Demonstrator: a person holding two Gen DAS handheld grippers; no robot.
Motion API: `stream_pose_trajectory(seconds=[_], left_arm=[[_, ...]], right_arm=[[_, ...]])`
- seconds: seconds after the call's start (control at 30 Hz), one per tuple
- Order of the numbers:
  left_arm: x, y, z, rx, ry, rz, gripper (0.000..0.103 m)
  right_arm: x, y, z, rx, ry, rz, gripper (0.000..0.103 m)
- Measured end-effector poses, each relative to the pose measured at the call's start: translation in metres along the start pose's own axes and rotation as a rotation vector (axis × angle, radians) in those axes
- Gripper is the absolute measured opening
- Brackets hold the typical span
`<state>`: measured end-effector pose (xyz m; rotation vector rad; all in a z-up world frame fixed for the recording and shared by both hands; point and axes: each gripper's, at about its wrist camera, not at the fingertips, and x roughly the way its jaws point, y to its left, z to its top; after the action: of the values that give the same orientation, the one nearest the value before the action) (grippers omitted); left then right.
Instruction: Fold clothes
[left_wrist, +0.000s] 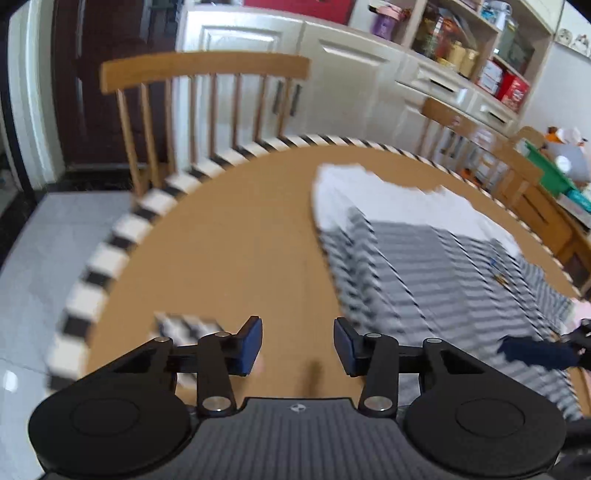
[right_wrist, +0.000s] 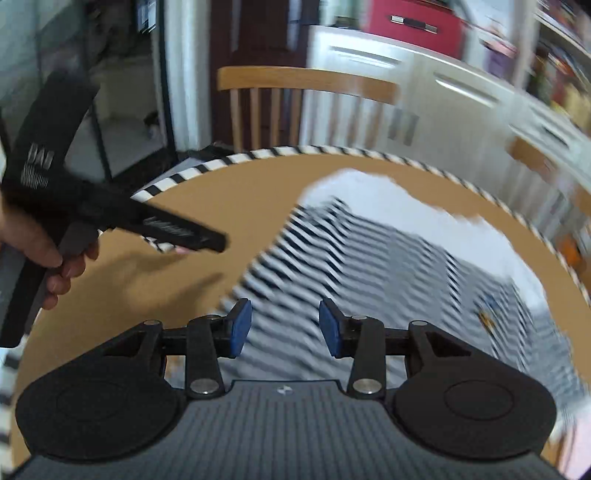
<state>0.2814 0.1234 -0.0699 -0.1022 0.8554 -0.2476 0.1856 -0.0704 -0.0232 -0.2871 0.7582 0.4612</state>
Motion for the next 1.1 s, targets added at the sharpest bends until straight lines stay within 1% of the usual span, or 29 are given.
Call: stream_pose_trajectory(seconds=[0.03, 0.07, 0.1, 0.13, 0.17, 0.2, 0.23, 0.27, 0.33, 0.37, 0.4, 0.47, 0.5, 0.53, 0.57, 0.6, 0.63, 0.67, 0.7, 0.73, 0.77, 0.8, 0.83, 0.9, 0.97, 1.03, 1.07, 1.1], left_arm=[[0.002, 0.008, 0.006, -0.001, -0.002, -0.008, 0.034], [0.005, 0.014, 0.01, 0.004, 0.007, -0.021, 0.022], [0.008, 0.019, 0.015, 0.014, 0.021, -0.033, 0.014], [0.011, 0.024, 0.019, 0.024, 0.035, -0.044, 0.012], [0.015, 0.027, 0.022, 0.035, 0.052, -0.063, 0.011], [0.02, 0.028, 0.023, 0.044, 0.071, -0.091, 0.011], [0.023, 0.029, 0.024, 0.05, 0.089, -0.125, 0.011], [0.026, 0.029, 0.023, 0.053, 0.104, -0.156, 0.012], [0.037, 0.027, 0.024, 0.057, 0.136, -0.195, 0.022], [0.043, 0.026, 0.024, 0.055, 0.144, -0.209, 0.03], [0.047, 0.025, 0.025, 0.05, 0.149, -0.227, 0.034], [0.059, 0.024, 0.028, 0.025, 0.169, -0.269, 0.04], [0.065, 0.023, 0.03, 0.006, 0.176, -0.29, 0.043], [0.07, 0.022, 0.032, -0.016, 0.18, -0.312, 0.045], [0.075, 0.02, 0.033, -0.031, 0.182, -0.333, 0.048], [0.079, 0.017, 0.034, -0.042, 0.183, -0.347, 0.049], [0.082, 0.014, 0.035, -0.048, 0.185, -0.357, 0.05], [0.085, 0.011, 0.036, -0.052, 0.188, -0.369, 0.051], [0.088, 0.008, 0.037, -0.052, 0.195, -0.384, 0.051], [0.092, 0.002, 0.036, -0.046, 0.21, -0.405, 0.049], [0.095, -0.005, 0.035, -0.029, 0.232, -0.427, 0.042], [0.098, -0.011, 0.034, 0.001, 0.251, -0.438, 0.031], [0.098, -0.018, 0.031, 0.044, 0.255, -0.429, 0.024], [0.093, -0.032, 0.025, 0.16, 0.225, -0.366, 0.003], [0.088, -0.043, 0.021, 0.247, 0.208, -0.314, 0.003], [0.079, -0.048, 0.019, 0.343, 0.197, -0.248, 0.003], [0.074, -0.046, 0.017, 0.386, 0.196, -0.219, 0.003], [0.071, -0.041, 0.017, 0.41, 0.199, -0.198, 0.003]], right_arm=[[0.012, 0.011, 0.009, -0.035, -0.005, 0.003, 0.042], [0.024, 0.021, 0.016, -0.078, -0.005, 0.003, 0.042], [0.036, 0.03, 0.019, -0.125, 0.009, -0.007, 0.041], [0.048, 0.037, 0.021, -0.165, 0.033, -0.022, 0.036], [0.057, 0.039, 0.021, -0.172, 0.061, -0.031, 0.033], [0.066, 0.039, 0.021, -0.166, 0.09, -0.037, 0.026], [0.073, 0.033, 0.019, -0.127, 0.111, -0.031, 0.011], [0.077, 0.023, 0.017, -0.065, 0.13, -0.021, 0.005], [0.077, -0.003, 0.012, 0.07, 0.143, -0.02, 0.002], [0.072, -0.018, 0.009, 0.151, 0.133, -0.012, 0.002], [0.066, -0.038, 0.005, 0.274, 0.113, 0.011, 0.002], [0.051, -0.083, -0.006, 0.564, 0.06, 0.071, 0.002], [0.046, -0.105, -0.015, 0.693, 0.037, 0.079, 0.002], [0.042, -0.126, -0.027, 0.813, 0.016, 0.076, 0.002], [0.04, -0.141, -0.038, 0.881, 0.019, 0.042, 0.002], [0.039, -0.154, -0.049, 0.921, 0.035, -0.009, 0.002], [0.04, -0.162, -0.055, 0.915, 0.06, -0.054, 0.002], [0.04, -0.162, -0.057, 0.885, 0.076, -0.071, 0.002], [0.037, -0.16, -0.059, 0.857, 0.087, -0.075, 0.003], [0.033, -0.156, -0.058, 0.831, 0.084, -0.067, 0.006], [0.028, -0.149, -0.056, 0.798, 0.072, -0.044, 0.008], [0.022, -0.141, -0.053, 0.759, 0.058, -0.016, 0.013], [0.015, -0.133, -0.05, 0.724, 0.046, 0.006, 0.021], [0.014, -0.118, -0.036, 0.66, 0.031, 0.055, 0.029], [0.013, -0.102, -0.022, 0.58, 0.026, 0.102, 0.029], [0.013, -0.083, -0.01, 0.468, 0.032, 0.103, 0.059], [0.014, -0.074, -0.006, 0.407, 0.032, 0.1, 0.06], [0.013, -0.064, -0.002, 0.348, 0.032, 0.104, 0.059]])
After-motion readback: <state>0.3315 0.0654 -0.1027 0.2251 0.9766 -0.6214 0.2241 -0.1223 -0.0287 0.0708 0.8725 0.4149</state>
